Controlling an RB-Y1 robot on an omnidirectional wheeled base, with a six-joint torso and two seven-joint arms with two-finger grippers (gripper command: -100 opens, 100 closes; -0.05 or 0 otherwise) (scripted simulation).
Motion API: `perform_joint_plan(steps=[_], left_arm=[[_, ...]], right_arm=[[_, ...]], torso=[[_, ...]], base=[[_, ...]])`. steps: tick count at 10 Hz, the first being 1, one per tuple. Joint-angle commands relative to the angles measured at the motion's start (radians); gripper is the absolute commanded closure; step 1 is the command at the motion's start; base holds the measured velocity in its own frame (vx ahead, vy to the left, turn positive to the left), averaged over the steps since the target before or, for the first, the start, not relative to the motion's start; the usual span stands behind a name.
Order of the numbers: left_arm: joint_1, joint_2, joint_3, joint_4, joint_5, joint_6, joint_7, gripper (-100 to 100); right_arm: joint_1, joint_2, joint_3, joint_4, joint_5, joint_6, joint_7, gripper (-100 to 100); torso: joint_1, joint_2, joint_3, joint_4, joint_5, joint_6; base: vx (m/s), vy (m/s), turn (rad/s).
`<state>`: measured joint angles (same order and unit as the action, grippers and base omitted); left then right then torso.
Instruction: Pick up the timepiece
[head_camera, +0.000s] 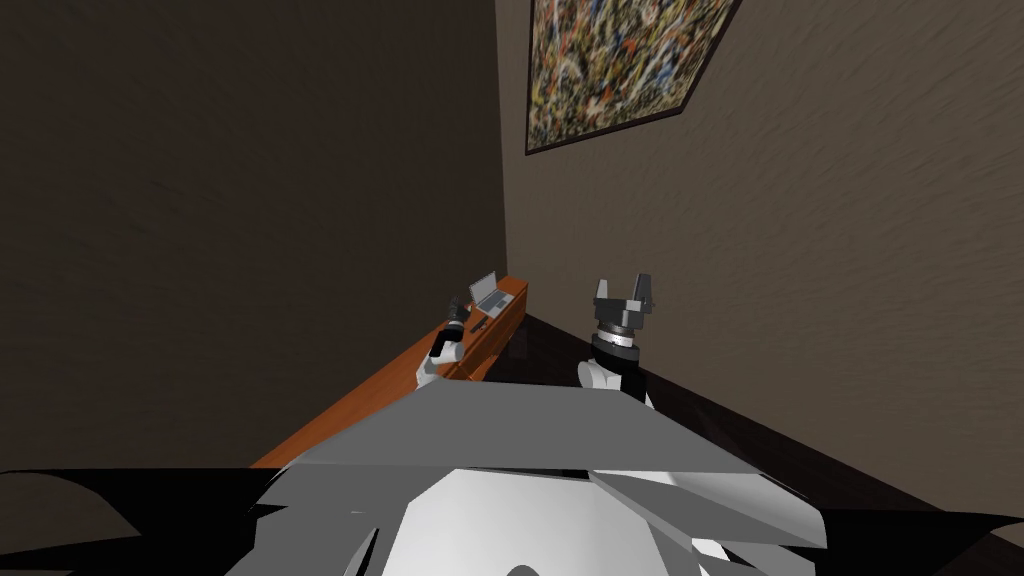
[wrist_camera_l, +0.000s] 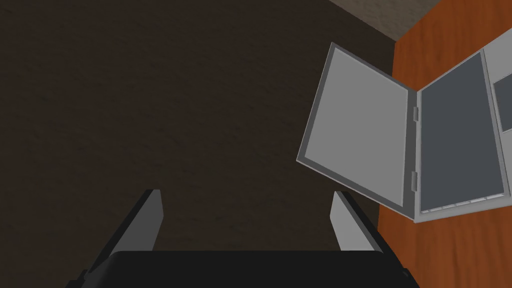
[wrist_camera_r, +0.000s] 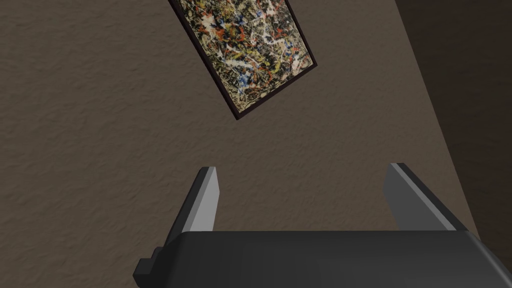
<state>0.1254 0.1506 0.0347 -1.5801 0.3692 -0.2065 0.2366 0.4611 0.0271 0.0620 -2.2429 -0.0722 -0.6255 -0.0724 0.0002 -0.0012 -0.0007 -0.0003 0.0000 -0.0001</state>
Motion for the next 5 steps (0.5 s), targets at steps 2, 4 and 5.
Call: perform_joint_plan(steps=[2,4,5], left_arm=[[-0.034,0.001,0.011,0.077,0.039,0.034,0.013,-100],[-0.058,0.004,0.019,0.136,0.073,0.057,0.027,-100],[-0.082,0.006,0.028,0.163,0.107,0.079,0.041,-100]], right_arm=[[0.000,0.000,0.000,0.000,0.000,0.000,0.000,0],[0.000,0.000,0.000,0.000,0.000,0.000,0.000,0],[0.000,0.000,0.000,0.000,0.000,0.000,0.000,0]], torso=[[0.000,0.000,0.000,0.000,0.000,0.000],[0.000,-0.001,0.000,0.000,0.000,0.000],[0.000,0.000,0.000,0.000,0.000,0.000]], base=[[0.017,0.000,-0.010],[0.022,0.004,-0.013],[0.027,0.003,-0.016]])
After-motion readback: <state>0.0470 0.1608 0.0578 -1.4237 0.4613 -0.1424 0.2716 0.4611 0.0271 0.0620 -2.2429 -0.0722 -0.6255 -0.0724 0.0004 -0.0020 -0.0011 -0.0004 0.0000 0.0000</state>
